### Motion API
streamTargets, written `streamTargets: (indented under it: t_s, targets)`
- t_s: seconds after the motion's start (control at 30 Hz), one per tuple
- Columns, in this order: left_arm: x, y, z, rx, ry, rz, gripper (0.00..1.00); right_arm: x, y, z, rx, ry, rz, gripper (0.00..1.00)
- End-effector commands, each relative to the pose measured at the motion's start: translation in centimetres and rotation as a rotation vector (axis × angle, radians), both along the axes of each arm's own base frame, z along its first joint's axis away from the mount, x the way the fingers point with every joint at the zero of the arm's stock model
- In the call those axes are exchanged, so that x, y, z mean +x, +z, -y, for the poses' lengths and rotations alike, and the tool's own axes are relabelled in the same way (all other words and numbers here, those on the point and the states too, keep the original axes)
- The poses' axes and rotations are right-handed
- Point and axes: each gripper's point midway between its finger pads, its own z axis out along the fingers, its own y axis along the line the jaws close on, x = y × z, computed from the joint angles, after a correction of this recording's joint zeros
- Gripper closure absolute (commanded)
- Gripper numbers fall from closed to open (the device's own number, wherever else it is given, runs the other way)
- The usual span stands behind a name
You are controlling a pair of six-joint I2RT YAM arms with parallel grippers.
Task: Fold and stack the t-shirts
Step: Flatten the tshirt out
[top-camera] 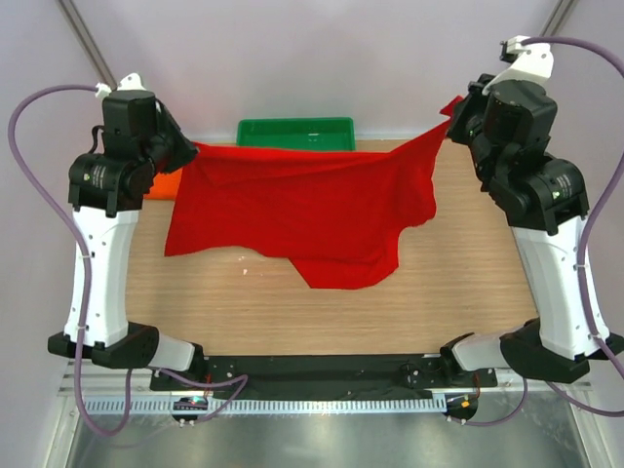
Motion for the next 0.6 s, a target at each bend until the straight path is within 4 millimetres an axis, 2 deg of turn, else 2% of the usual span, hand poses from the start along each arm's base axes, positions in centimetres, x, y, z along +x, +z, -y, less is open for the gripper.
streamTargets:
  t_s: [0.0,0.1,0.3,0.4,0.43,0.5,0.53,0.57]
  targets:
    - [-0.1,5.1,-0.6,-0.027,0.023,0.156,1.00,-1.6,6.0,2.4,-0.001,-0.073,0.168,0.99]
    - [-0.3,7.2,-0.8,-0.042,0.030,0.220,1.00,-2.3,7.5,3.0,-0.008,-0.085,0.208,0.99]
    - [0.4,9.9,0.2,-0.083,-0.008,0.311,1.00,-3.0,9.2,4.5,-0.044,-0.140,0.262,0.99]
    - [0.8,11.4,0.4,-0.107,-0.013,0.365,1.00,-2.5,10.2,5.0,-0.076,-0.183,0.295,0.99]
    - [1.1,12.5,0.5,-0.120,-0.012,0.412,1.00,-1.8,10.2,4.8,-0.086,-0.186,0.295,0.99]
    - [1.4,13.3,0.4,-0.128,-0.005,0.454,1.00,-1.6,11.3,5.2,-0.091,-0.222,0.330,0.99]
    - [1.6,14.5,0.3,-0.141,0.007,0.503,1.00,-1.3,11.5,5.3,-0.092,-0.233,0.337,0.99]
    - [2.1,14.3,0.4,-0.143,0.009,0.511,1.00,-0.9,11.8,5.3,-0.090,-0.244,0.350,0.99]
